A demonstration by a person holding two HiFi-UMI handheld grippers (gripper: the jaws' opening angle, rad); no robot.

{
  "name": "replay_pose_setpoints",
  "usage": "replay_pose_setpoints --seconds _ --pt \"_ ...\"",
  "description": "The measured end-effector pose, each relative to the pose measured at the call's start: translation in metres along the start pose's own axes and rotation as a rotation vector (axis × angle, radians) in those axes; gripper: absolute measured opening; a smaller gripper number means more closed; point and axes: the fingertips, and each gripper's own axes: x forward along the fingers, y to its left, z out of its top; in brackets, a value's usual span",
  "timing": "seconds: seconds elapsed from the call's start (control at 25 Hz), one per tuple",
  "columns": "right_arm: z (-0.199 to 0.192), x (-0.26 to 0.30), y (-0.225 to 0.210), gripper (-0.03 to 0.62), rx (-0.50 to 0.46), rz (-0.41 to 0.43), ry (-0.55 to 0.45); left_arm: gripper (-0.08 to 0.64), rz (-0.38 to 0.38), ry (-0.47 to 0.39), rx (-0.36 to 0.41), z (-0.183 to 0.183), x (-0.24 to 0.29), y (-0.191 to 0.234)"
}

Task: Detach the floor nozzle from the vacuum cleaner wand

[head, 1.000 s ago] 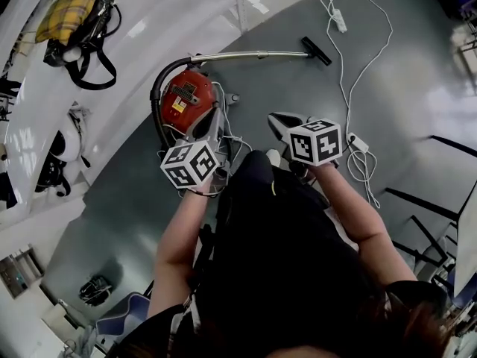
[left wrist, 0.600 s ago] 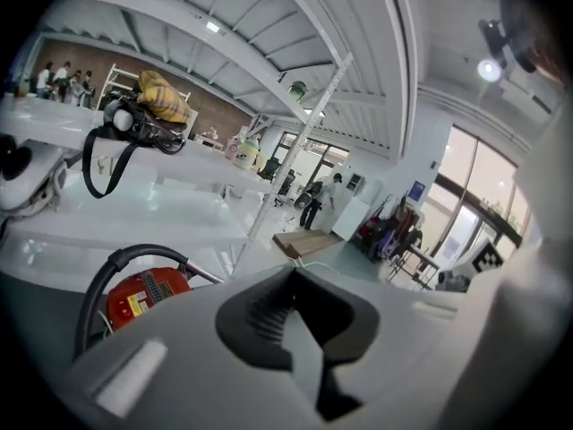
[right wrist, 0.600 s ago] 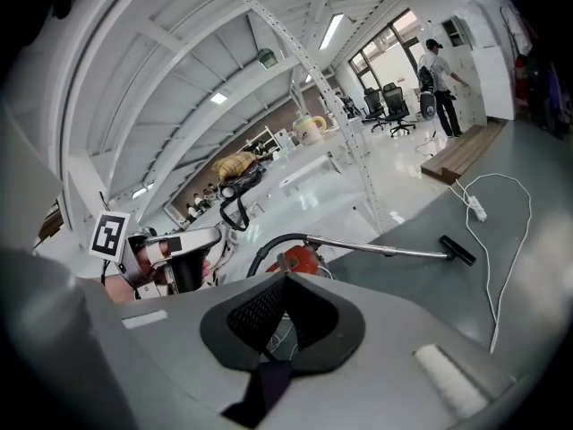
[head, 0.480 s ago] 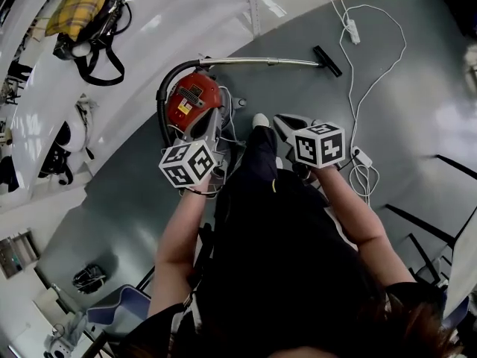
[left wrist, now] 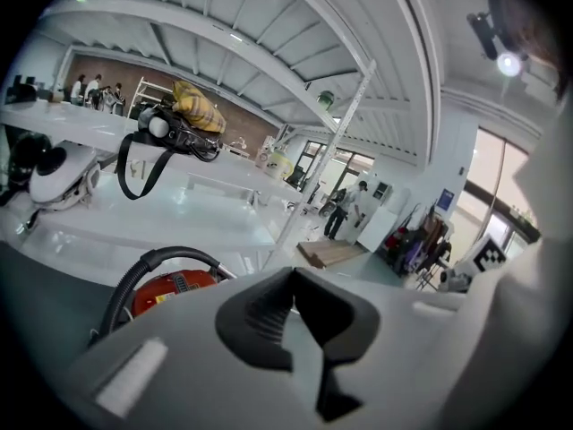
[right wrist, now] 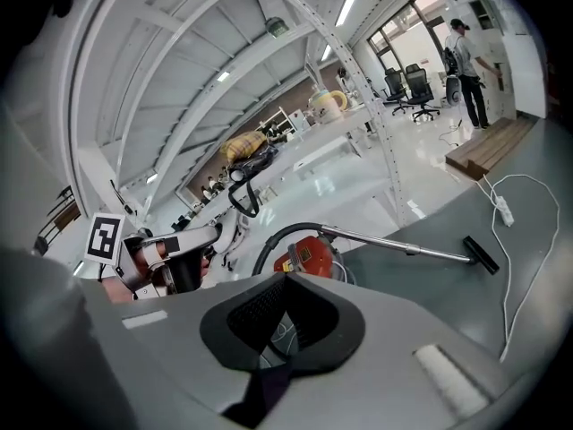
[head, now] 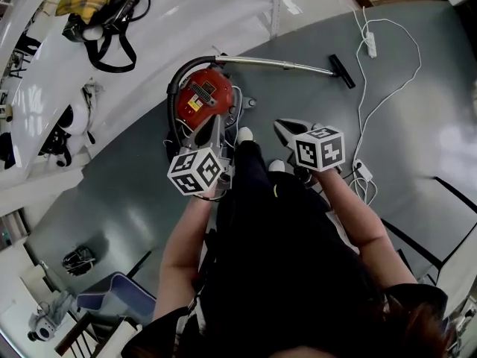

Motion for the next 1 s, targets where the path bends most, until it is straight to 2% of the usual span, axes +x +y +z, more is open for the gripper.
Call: replay_pose_setpoints --seconds 0.12,0.24,0.4,0.56,0.76,0.88,1.0 --pt "0.008 0.022 0.005 -0.003 -0.003 0.024 0.015 0.011 0.027 0.017 0.072 0.002 0.005 0.017" --pt "0.019 0.049 0.011 -0.003 -0.013 0.044 0.033 0.012 0.016 0.069 0.128 0.002 0.014 0.035" --pt "0.037 0.088 0.018 -0.003 -0.035 0.074 0.051 0.012 -0.008 0.122 0.114 0.002 0.031 0.064" --pt "0.057 0.122 0.017 -0.003 -0.046 0.075 0.057 0.011 -0.027 0.134 0.096 0.009 0.05 0.088" --pt "0.084 0.167 0.011 -0.003 -0.014 0.062 0.055 0.011 -0.062 0.224 0.135 0.007 0.083 0.117" --pt "0.098 0.192 0.002 -0.003 -0.003 0.038 0.042 0.011 -0.107 0.297 0.202 0.002 0.106 0.13" --pt "0.108 0.218 -0.005 -0.003 0.005 0.012 0.025 0.011 -0.138 0.303 0.266 0.008 0.127 0.144"
